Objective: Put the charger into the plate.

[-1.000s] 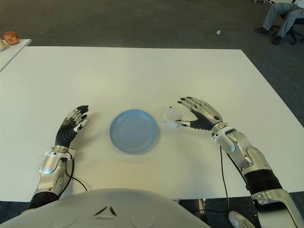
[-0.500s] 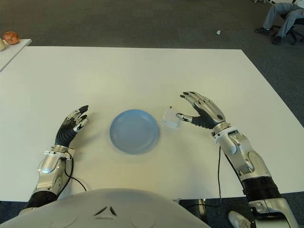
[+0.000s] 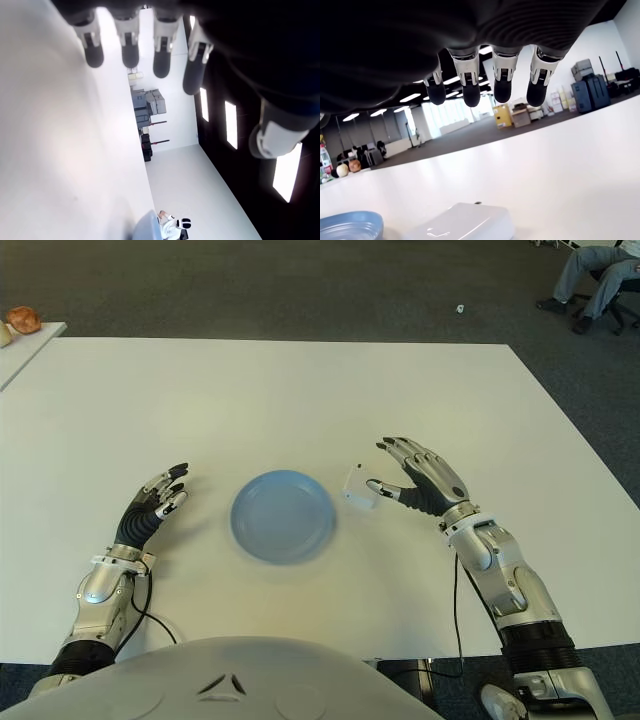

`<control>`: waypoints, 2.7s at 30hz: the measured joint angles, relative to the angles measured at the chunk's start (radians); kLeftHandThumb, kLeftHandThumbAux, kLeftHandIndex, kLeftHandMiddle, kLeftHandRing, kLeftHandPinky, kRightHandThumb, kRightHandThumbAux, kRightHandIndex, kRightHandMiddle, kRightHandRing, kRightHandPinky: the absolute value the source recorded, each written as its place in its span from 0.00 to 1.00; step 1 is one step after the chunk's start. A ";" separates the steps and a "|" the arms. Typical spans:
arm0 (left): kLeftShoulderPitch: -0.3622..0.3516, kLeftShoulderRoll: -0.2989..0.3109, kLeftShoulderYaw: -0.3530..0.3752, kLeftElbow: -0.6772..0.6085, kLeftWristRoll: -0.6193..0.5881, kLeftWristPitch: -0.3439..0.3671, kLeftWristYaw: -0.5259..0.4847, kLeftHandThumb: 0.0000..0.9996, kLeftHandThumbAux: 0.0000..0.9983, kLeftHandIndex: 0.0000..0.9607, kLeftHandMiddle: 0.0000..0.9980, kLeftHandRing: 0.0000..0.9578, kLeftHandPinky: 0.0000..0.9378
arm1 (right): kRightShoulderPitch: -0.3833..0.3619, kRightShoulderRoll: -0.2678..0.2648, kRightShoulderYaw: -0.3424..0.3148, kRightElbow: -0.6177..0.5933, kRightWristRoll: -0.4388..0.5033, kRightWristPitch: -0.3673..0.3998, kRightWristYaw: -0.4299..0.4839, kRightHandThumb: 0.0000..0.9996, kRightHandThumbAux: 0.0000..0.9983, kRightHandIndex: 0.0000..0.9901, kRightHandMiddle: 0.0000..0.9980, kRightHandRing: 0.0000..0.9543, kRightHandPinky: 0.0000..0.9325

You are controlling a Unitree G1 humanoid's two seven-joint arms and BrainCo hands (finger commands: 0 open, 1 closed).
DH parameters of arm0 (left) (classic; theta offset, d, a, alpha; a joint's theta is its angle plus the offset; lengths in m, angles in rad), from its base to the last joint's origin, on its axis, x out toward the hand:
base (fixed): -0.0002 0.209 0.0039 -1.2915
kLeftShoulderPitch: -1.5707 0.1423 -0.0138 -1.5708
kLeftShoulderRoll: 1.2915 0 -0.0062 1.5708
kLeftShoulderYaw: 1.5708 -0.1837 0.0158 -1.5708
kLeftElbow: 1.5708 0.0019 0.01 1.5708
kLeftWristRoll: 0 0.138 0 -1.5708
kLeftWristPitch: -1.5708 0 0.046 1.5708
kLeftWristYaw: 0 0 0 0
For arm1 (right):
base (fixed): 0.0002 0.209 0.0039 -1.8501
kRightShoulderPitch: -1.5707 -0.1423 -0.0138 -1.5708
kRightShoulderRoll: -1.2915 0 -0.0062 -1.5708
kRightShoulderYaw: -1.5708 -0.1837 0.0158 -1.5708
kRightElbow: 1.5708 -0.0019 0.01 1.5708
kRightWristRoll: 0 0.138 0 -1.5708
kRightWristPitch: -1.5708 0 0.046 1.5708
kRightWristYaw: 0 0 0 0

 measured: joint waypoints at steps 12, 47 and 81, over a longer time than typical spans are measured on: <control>0.000 0.002 -0.003 0.001 0.003 -0.002 0.000 0.00 0.49 0.27 0.13 0.08 0.04 | -0.003 0.051 0.038 0.038 -0.049 0.008 -0.013 0.27 0.11 0.00 0.00 0.00 0.00; 0.000 0.005 -0.006 0.003 0.000 -0.002 -0.010 0.00 0.50 0.26 0.14 0.09 0.06 | -0.217 0.140 0.238 0.564 -0.121 -0.055 -0.264 0.28 0.17 0.00 0.00 0.00 0.00; 0.001 0.006 -0.004 0.003 -0.008 -0.011 -0.012 0.00 0.48 0.29 0.17 0.11 0.07 | -0.378 0.152 0.346 0.791 -0.130 -0.095 -0.391 0.25 0.19 0.00 0.00 0.00 0.00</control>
